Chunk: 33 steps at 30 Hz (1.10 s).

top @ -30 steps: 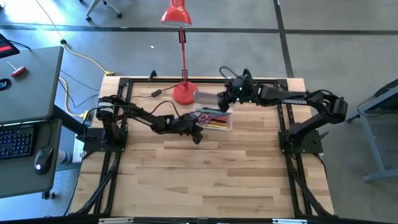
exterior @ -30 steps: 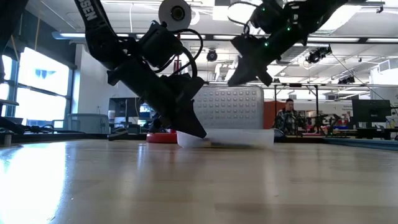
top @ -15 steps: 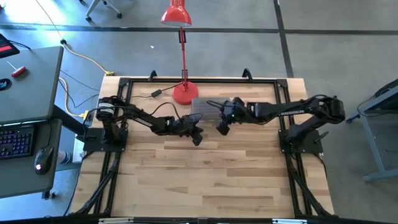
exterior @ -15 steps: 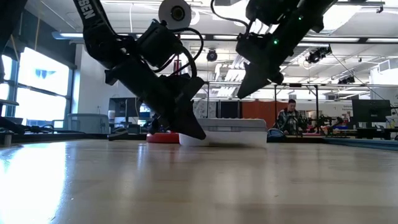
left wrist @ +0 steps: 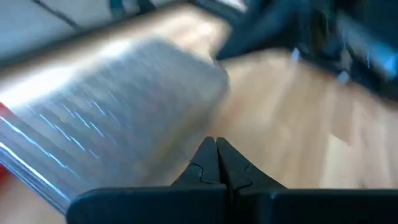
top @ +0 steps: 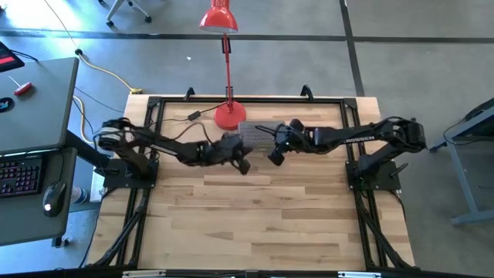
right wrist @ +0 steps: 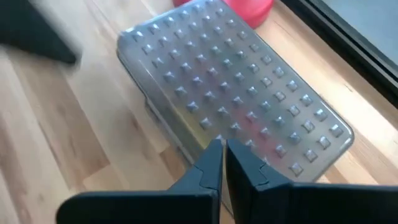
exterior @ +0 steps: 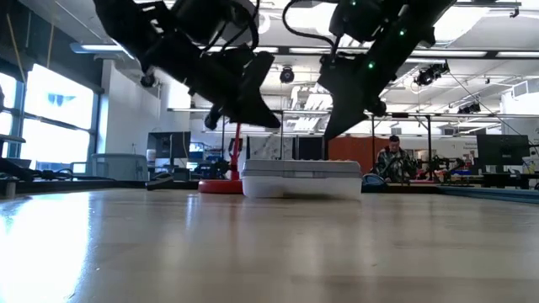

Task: Pick & place school supplies into a supply box
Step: Close the black supply box, then return to Home Position

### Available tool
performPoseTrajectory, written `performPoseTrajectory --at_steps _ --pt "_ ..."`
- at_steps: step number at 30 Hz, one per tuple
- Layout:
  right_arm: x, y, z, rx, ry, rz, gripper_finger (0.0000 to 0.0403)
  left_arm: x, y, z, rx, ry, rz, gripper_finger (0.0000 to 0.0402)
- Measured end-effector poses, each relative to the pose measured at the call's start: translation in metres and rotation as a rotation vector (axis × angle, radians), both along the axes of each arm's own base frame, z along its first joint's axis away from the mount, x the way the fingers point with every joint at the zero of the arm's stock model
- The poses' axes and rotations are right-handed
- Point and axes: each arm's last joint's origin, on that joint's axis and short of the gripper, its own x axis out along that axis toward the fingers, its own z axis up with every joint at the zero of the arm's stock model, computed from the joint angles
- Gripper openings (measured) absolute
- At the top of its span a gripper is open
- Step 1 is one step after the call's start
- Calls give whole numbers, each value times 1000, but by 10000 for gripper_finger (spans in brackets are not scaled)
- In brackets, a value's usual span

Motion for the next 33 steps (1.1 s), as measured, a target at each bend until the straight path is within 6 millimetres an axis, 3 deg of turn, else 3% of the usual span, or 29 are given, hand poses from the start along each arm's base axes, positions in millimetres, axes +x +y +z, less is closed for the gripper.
performPoseTrajectory --at_steps 4,8,13,19,25,29,33 --pt "3 -3 -7 -16 29 -25 0 -6 25 6 37 23 60 10" --pt "6 -8 -21 -10 81 -40 0 -11 45 -11 -64 115 114 18" --pt "9 -15 -37 43 125 -72 0 -9 50 -28 -109 178 114 10" --pt "12 -14 -48 85 160 -52 0 -8 50 -33 -110 188 115 19" --pt "-3 2 -13 89 88 50 0 -19 47 -11 -76 185 53 10" --pt "-24 14 39 18 -74 140 0 -37 41 36 9 118 9 18" --pt "-62 27 79 -80 -164 232 0 -77 35 79 88 127 -15 34"
